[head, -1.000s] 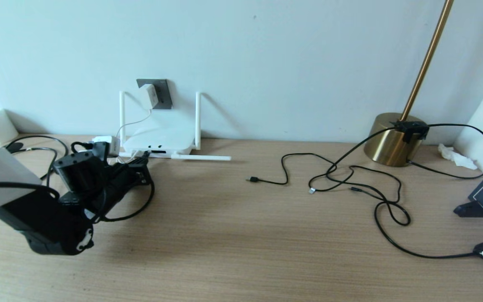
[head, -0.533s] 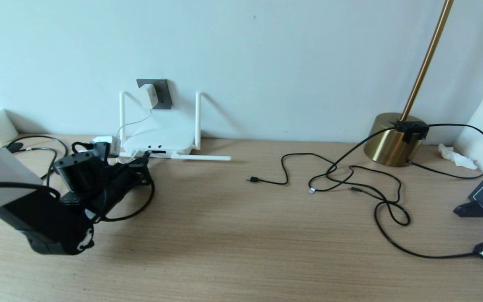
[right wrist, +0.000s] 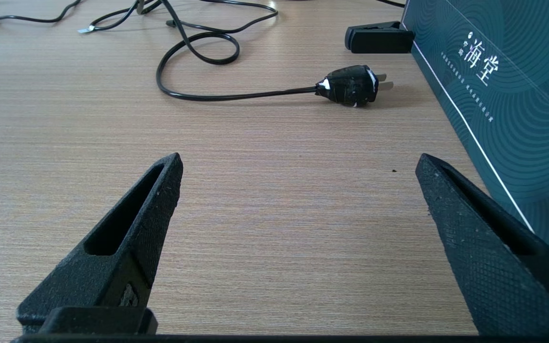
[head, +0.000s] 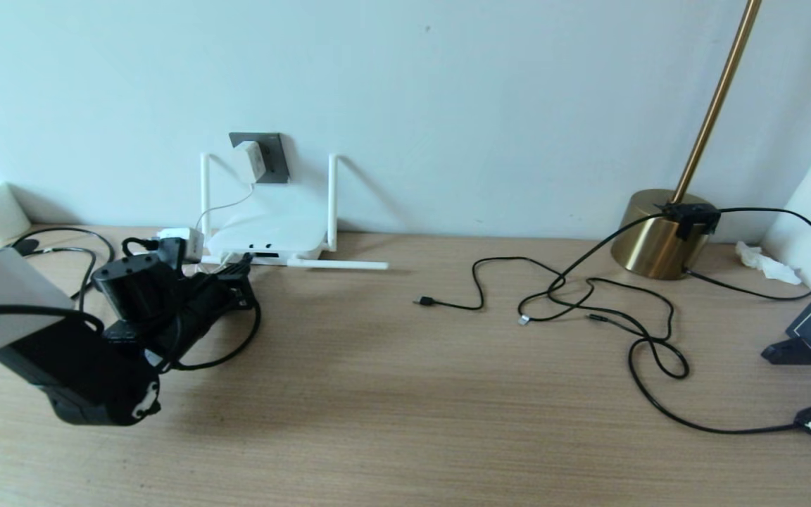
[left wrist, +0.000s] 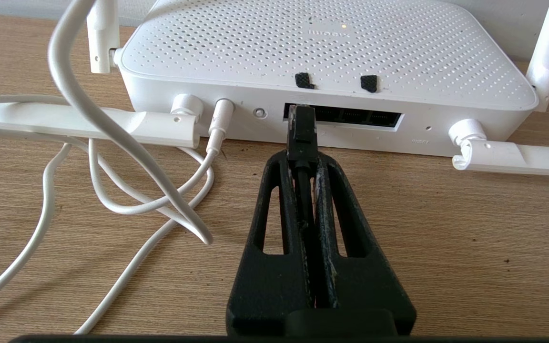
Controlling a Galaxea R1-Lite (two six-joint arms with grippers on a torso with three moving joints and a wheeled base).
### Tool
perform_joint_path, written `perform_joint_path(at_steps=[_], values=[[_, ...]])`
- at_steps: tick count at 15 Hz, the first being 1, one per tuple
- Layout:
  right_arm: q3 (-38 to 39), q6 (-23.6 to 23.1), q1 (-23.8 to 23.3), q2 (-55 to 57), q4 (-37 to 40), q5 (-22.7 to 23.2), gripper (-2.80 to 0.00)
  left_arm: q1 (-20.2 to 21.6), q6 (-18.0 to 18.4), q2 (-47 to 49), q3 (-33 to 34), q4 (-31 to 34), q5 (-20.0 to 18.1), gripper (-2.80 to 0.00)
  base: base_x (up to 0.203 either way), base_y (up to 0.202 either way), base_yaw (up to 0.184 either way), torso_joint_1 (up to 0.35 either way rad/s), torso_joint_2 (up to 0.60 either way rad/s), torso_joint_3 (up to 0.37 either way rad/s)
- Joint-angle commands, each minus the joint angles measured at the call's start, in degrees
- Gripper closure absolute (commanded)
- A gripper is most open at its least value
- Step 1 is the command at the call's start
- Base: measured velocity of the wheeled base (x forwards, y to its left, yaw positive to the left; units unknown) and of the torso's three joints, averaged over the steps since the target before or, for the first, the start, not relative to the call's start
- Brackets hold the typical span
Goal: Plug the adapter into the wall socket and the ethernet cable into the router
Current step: Plug cable into router interface
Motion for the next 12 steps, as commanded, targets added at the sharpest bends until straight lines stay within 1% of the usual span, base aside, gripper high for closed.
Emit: perform_joint_path(at_steps=[1,12], values=[[0.62,0.01,-0.02,0.02,-0.05,-0.02,-2.8,-0.01,-0.02,0.02,-0.17,-0.42,-0.02,0.0,0.0,0.0,0.0,0.0,0.0,0.0],[0.62,0.01,0.06,0.09,-0.05,-0.02,-2.8,0.08,-0.02,0.02,-0.62,-0.42,0.06,0.0,0.0,0.0,0.0,0.0,0.0,0.0]])
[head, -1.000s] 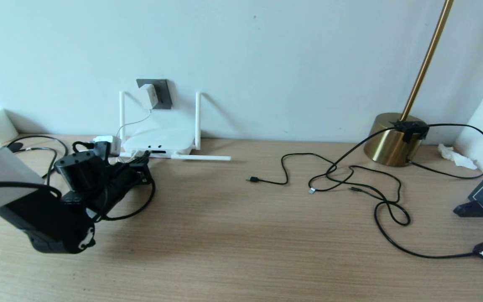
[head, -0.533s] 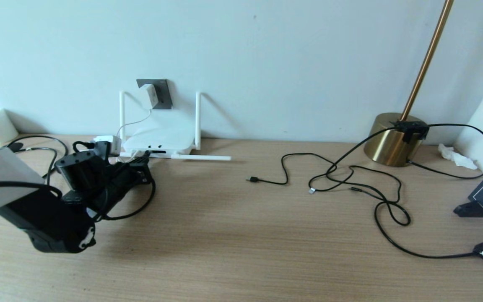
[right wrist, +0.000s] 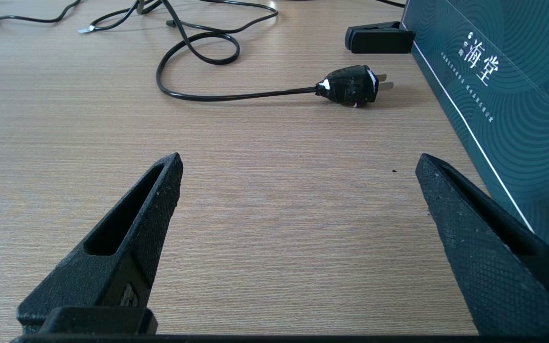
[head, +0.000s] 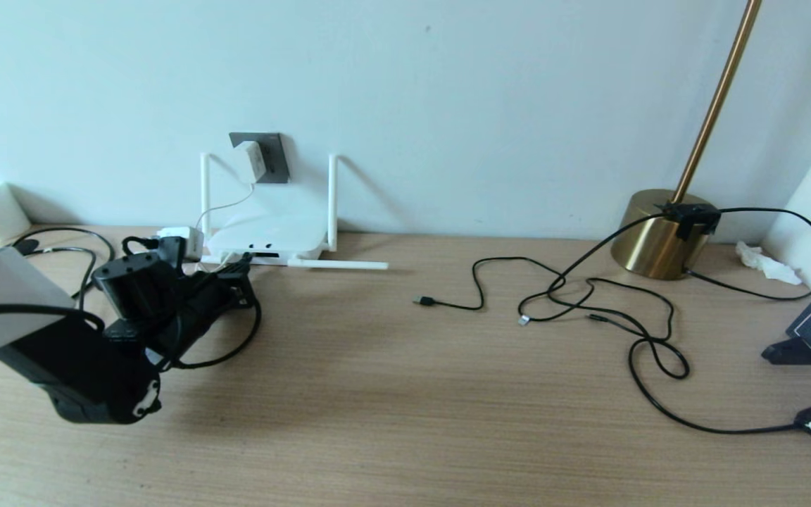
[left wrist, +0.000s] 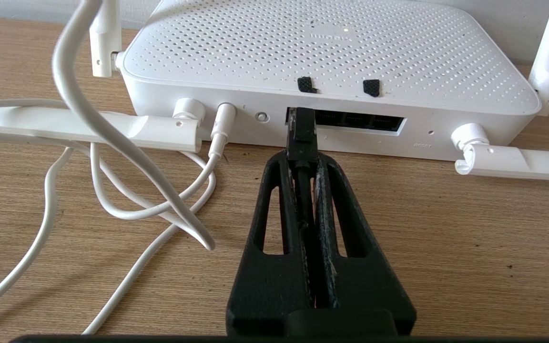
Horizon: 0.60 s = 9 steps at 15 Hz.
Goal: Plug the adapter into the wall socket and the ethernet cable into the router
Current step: Plug cable into router interface
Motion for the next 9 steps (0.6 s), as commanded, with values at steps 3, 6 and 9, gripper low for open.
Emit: perform_joint_path(at_steps=[3,6,9], values=[[0.62,0.0,-0.05,0.0,-0.03,-0.02,-2.8,0.01,0.0,0.17,-0.3,-0.47,-0.07,0.0,0.0,0.0,0.0,0.0,0.0,0.0],[0.62,0.0,0.03,0.0,0.0,-0.02,-2.8,0.01,0.0,0.43,-1.1,-0.47,0.01,0.0,0.0,0.0,0.0,0.0,0.0,0.0],[0.62,0.0,0.02,0.0,-0.03,-0.02,-2.8,0.01,0.09,0.43,-1.68,-0.38,0.1,0.0,0.0,0.0,0.0,0.0,0.0,0.0]])
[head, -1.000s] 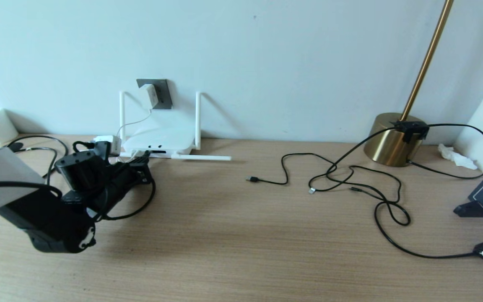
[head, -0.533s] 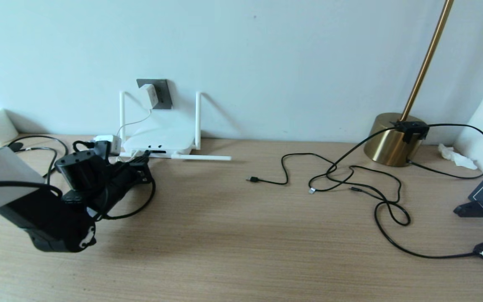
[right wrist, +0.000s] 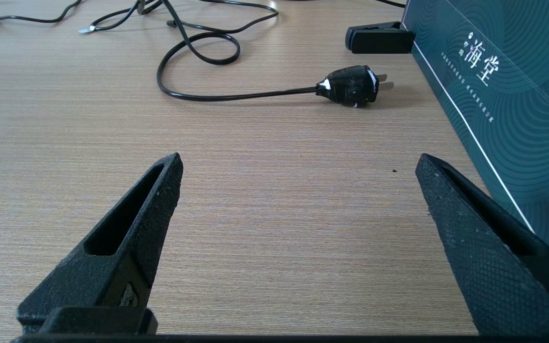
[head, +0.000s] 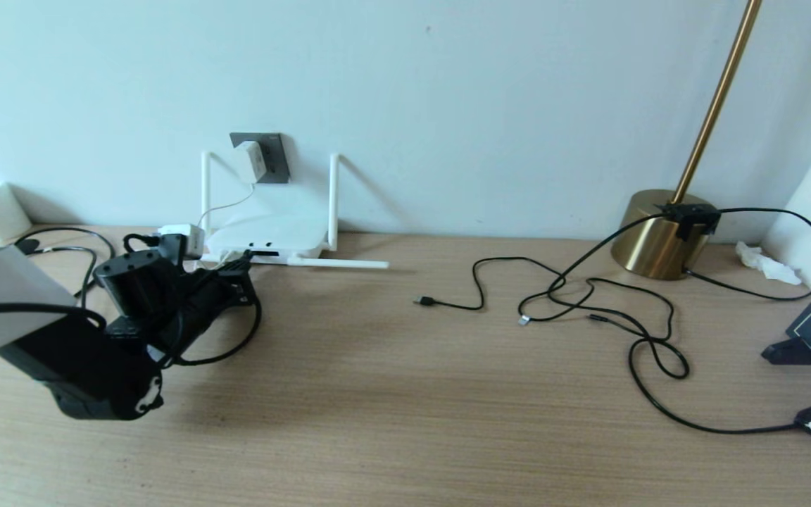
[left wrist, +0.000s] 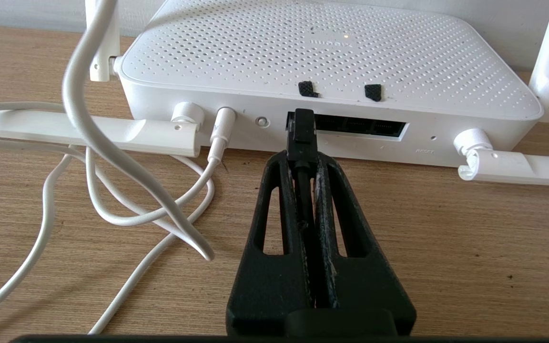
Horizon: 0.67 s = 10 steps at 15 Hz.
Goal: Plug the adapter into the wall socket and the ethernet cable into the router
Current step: Plug cable into router interface
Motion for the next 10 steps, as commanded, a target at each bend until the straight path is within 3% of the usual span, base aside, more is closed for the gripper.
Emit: perform_joint_path(at_steps=[1,10], values=[[0.62,0.0,0.0,0.0,-0.05,-0.01,-2.8,0.0,0.01,0.08,-0.49,-0.6,0.04,0.0,0.0,0.0,0.0,0.0,0.0,0.0],[0.62,0.0,0.03,0.01,-0.05,-0.01,-2.8,-0.07,0.06,0.87,-1.88,-0.33,0.21,0.0,0.0,0.0,0.0,0.0,0.0,0.0]])
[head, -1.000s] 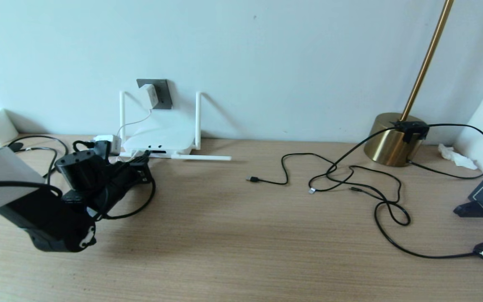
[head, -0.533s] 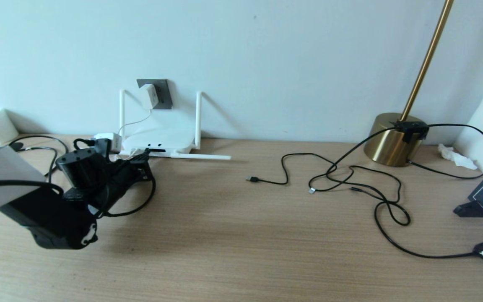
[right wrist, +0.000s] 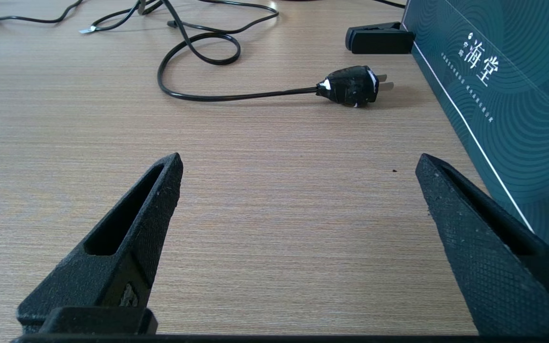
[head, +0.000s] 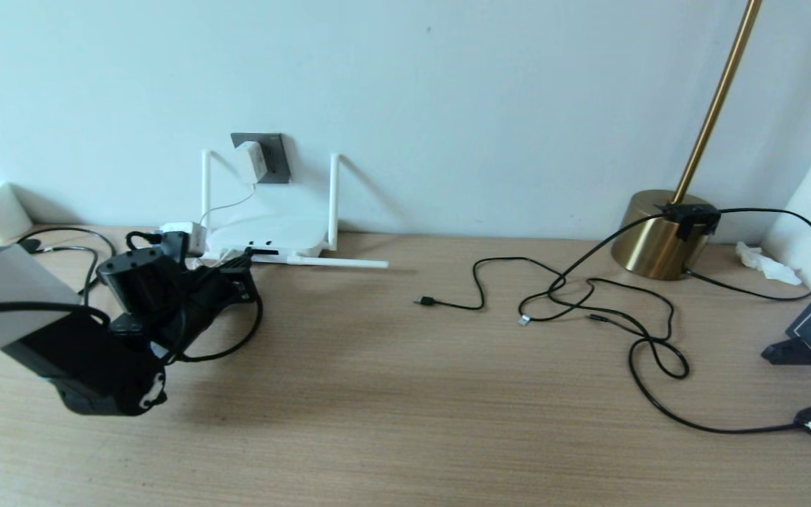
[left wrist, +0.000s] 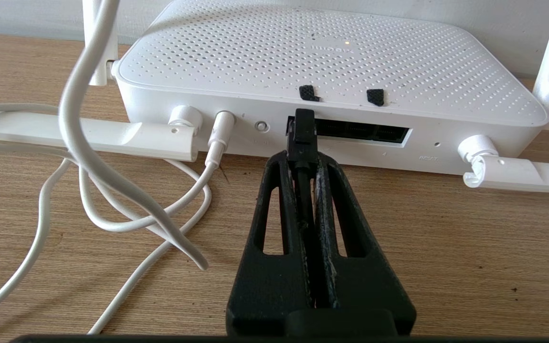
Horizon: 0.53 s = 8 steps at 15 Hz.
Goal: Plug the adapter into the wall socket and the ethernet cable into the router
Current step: Plug cable into router interface
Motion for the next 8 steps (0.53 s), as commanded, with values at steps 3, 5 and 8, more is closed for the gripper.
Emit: perform_joint_path(at_steps=[3,5,8], values=[[0.62,-0.01,-0.02,0.07,-0.03,0.0,-2.8,-0.08,0.0,0.29,-0.71,-0.39,0.0,0.0,0.0,0.0,0.0,0.0,0.0,0.0],[0.62,-0.01,0.06,0.0,-0.03,0.0,-2.8,-0.08,0.0,0.52,-0.93,-0.39,0.0,0.0,0.0,0.0,0.0,0.0,0.0,0.0],[0.62,-0.01,0.02,0.0,-0.03,0.0,-2.8,-0.08,0.0,1.13,-1.16,-0.39,0.0,0.0,0.0,0.0,0.0,0.0,0.0,0.0]])
